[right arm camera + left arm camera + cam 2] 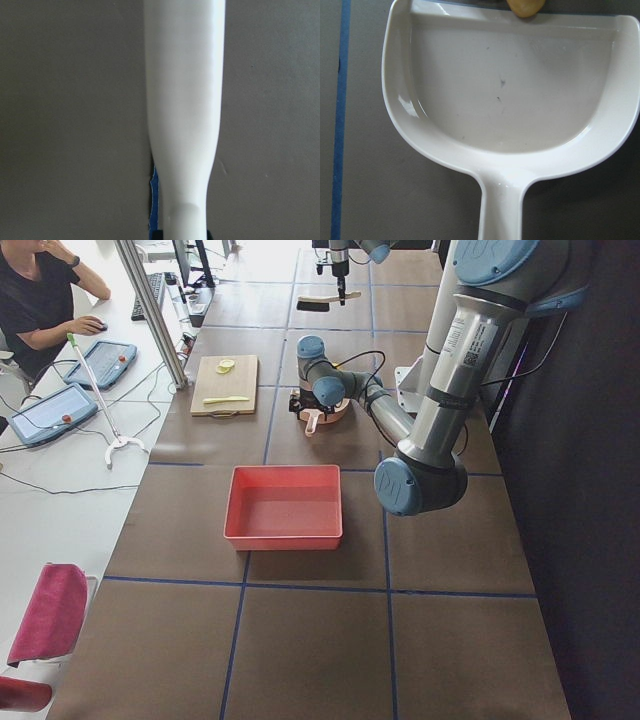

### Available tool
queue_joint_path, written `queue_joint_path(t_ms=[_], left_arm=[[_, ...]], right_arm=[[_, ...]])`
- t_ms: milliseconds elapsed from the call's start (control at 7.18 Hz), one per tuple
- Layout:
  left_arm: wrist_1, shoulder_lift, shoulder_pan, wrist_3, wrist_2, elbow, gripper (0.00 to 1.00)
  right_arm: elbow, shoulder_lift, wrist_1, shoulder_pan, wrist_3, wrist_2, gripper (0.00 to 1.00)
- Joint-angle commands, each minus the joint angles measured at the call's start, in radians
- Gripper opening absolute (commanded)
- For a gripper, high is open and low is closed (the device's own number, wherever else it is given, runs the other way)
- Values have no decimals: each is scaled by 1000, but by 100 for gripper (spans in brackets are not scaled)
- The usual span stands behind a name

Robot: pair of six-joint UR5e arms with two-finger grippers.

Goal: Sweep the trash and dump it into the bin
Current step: 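Grasp the dustpan handle with the left gripper while the right gripper lifts the brush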

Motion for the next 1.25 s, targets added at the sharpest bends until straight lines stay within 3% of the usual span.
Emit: queue_joint_path(t_ms=[0, 418, 557, 836, 975, 1114], left_arm=[[2, 4, 13, 0, 0, 18, 99], [2, 1, 22, 2, -1, 36, 99], [2, -1, 22, 0, -1, 36, 88], [3, 2, 15, -2, 2, 32, 33], [3, 5, 9, -2, 11, 30, 16], [3, 7, -1, -2, 56, 24, 7]], right_arm=[[2, 8, -7, -1, 0, 2, 0], [2, 11, -7, 1, 0, 5, 0], [2, 16, -7, 1, 0, 7, 0], [2, 16, -7, 1, 2, 7, 0], [2, 18, -7, 1, 0, 7, 0], [2, 19, -7, -1, 0, 8, 0]])
